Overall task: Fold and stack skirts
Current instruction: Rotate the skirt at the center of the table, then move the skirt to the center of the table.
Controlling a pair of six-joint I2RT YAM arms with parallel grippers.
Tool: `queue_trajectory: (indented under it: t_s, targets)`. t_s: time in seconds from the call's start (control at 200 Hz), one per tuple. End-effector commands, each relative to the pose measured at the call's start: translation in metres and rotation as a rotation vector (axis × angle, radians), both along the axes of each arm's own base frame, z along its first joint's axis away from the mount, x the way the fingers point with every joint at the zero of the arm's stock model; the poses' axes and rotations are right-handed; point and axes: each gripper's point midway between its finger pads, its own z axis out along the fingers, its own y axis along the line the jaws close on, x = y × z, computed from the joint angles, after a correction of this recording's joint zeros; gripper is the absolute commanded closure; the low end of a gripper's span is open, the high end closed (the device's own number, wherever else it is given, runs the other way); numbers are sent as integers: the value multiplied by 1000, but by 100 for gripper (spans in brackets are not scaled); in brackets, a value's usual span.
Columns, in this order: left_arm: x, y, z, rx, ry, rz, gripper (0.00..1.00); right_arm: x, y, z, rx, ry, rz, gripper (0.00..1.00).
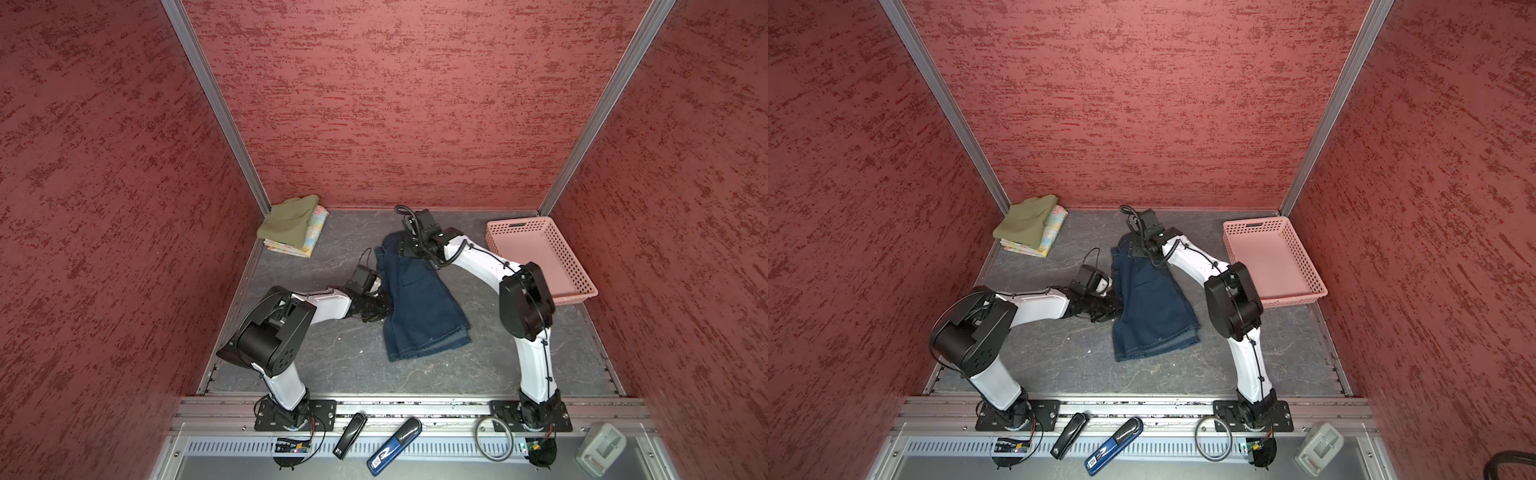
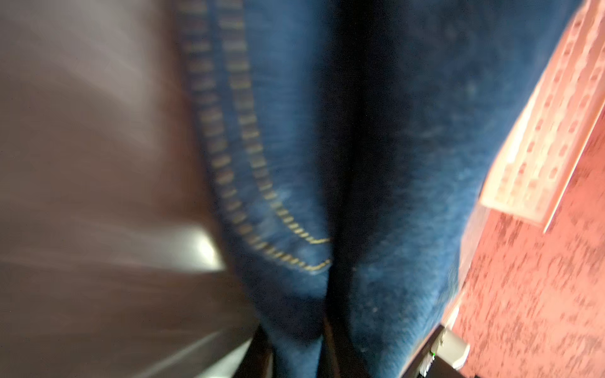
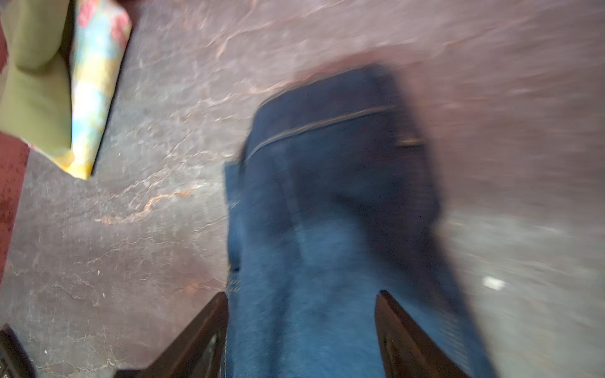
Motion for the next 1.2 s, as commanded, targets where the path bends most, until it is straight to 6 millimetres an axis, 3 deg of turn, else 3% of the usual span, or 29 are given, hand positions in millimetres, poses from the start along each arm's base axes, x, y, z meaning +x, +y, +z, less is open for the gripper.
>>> queue_trajectory:
  t_s: [0.0,0.07,0.135,0.306,0.401,0.551,0.711,0.832,1.002,1.197]
  targets:
    - [-10,-36,-2,16,7,-39,65,-1,-40,65,50,-130,-46,26]
    - [-6,-45,7,15,-11,-59,59,-15,-61,74,27,-149,-55,24]
    - [-1,-35,20,7,-43,-45,53,-30,-76,79,-8,-165,-61,21]
    - [19,31,72,30,-161,44,39,-67,-96,75,-29,-169,-56,20]
    - [39,65,97,33,-218,113,33,-86,-101,66,-9,-153,-51,20]
    - [106,99,111,27,-282,204,31,-124,-111,48,41,-109,-66,20]
    - [188,81,98,4,-322,133,31,-167,-132,10,55,6,-151,20]
    - [225,76,82,-15,-324,121,33,-190,-142,-27,44,109,-207,20]
    - [228,81,69,-16,-297,117,38,-180,-130,-56,53,173,-192,19]
    - [202,126,90,33,-305,196,37,-121,-99,-65,-1,140,-89,19]
